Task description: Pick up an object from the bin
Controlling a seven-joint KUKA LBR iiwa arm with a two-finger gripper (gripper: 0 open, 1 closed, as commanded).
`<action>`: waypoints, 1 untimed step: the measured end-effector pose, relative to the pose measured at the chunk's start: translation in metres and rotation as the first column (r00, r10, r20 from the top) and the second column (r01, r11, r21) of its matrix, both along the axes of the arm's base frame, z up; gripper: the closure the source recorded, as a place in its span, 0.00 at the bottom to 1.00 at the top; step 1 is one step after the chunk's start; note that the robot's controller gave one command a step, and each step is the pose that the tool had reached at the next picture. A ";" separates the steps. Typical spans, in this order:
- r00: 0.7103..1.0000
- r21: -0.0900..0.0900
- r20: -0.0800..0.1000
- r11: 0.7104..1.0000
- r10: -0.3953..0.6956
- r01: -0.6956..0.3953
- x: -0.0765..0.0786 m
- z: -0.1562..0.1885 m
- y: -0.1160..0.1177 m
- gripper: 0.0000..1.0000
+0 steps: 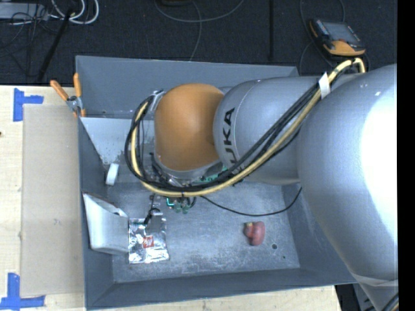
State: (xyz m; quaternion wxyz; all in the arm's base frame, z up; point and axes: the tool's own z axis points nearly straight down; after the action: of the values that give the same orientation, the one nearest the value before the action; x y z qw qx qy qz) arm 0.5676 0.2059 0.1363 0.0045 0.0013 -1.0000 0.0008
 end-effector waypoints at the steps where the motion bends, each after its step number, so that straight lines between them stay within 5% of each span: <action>1: 0.982 0.003 0.012 0.982 0.187 -0.187 -0.010 0.034 0.007 0.00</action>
Offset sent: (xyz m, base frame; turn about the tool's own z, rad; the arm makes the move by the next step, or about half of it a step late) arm -0.0099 0.0060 0.0339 -0.1874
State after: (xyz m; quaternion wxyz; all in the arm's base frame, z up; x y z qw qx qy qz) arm 0.5581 0.2131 0.1707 -0.0014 0.0954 -0.9954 -0.0006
